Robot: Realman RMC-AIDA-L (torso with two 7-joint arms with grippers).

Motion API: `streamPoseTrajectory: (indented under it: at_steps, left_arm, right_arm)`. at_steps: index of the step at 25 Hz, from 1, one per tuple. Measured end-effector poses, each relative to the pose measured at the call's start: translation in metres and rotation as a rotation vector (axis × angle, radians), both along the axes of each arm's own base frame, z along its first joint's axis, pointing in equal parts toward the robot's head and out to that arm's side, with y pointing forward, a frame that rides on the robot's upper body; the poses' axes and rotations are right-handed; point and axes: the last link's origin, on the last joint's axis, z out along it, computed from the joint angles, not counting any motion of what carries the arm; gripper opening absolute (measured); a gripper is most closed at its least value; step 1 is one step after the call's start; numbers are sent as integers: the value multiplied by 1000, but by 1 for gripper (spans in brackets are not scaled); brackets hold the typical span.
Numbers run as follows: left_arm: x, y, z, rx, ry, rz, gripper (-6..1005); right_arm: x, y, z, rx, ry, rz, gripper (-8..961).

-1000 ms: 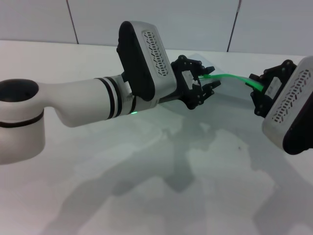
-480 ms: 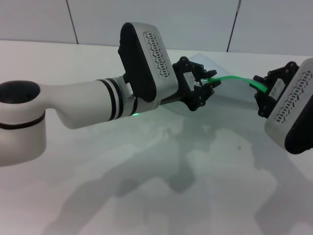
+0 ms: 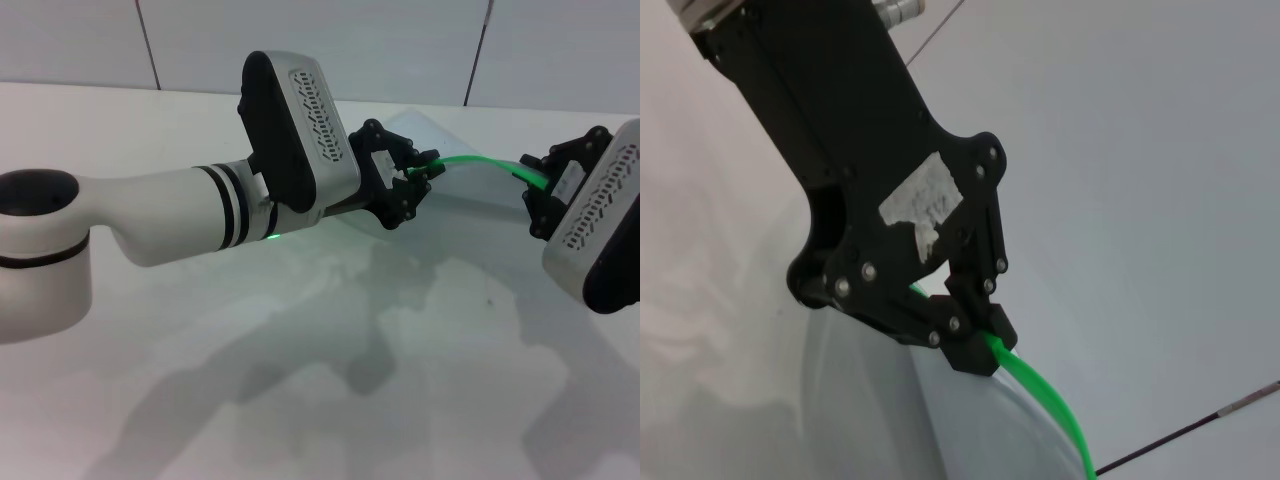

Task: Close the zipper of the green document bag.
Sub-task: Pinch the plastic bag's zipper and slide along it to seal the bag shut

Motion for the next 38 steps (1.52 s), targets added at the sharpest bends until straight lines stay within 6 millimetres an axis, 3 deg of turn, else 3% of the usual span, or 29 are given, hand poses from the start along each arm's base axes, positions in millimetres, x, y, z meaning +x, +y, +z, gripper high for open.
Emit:
streamPoseTrajectory:
  at_steps: [13,20,29,38]
  left_arm:
    - [-1,1,0,2,4,4,80]
    - [-8,5,0,23,23,32,80]
    - [-37,21,14,94,34,146,81]
    - [-59,27,27,136,12,231,81]
  right_arm:
    - [-3,-1,-1,-3,-1,12,61]
    - [-7,-5,9,25,13,20,62]
    - [-2,-6,38,122,29,2,63]
    - [9,-2,52,182,41,-24,65]
